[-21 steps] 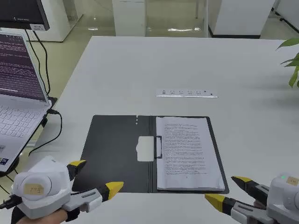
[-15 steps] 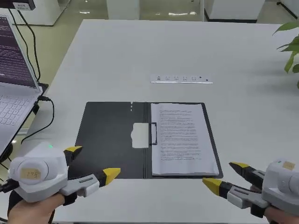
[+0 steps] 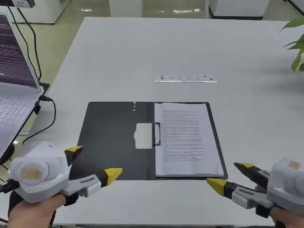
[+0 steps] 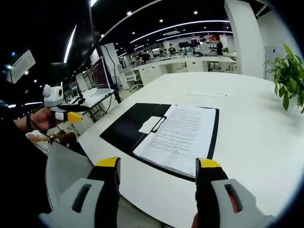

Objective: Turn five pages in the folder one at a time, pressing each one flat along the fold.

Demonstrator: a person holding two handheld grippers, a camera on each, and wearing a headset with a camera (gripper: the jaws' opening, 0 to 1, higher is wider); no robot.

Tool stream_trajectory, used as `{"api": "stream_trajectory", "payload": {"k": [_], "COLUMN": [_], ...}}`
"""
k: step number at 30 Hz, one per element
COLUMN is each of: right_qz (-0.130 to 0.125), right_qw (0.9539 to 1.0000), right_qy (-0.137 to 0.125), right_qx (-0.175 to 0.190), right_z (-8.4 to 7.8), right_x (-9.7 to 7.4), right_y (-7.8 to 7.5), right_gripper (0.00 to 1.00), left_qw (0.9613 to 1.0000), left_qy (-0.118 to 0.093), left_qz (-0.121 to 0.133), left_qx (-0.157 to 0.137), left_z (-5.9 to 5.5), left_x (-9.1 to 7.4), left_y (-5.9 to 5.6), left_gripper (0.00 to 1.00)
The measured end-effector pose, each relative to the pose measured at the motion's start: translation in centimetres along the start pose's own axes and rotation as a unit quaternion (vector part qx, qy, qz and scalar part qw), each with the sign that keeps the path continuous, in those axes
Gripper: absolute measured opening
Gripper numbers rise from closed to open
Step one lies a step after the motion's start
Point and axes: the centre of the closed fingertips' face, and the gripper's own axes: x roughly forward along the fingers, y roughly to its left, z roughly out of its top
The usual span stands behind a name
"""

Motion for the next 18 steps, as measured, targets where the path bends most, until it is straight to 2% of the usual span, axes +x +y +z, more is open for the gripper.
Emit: {"api": "stream_trajectory", "payload": {"k": [6, 18], "right_qz": [0.004, 0.008], "right_qw": [1.0000, 0.9999], "right_qy": [0.005, 0.010], "right_qx": [-0.005, -0.008], "right_z": [-0.17, -0.52], "right_x": [-0.02, 0.13], "right_y": [0.01, 0.20], "right_gripper": [0.64, 0.65], "left_qw": [1.0000, 1.0000], "left_qy": [0.002, 0.003], "left_qz": [0.004, 0.003], "left_qx": [0.000, 0.000], "left_z": [-0.19, -0.29], "left_x": [-0.18, -0.27], "left_y": [0.26, 0.06], "left_gripper": [0.75, 0.76]}}
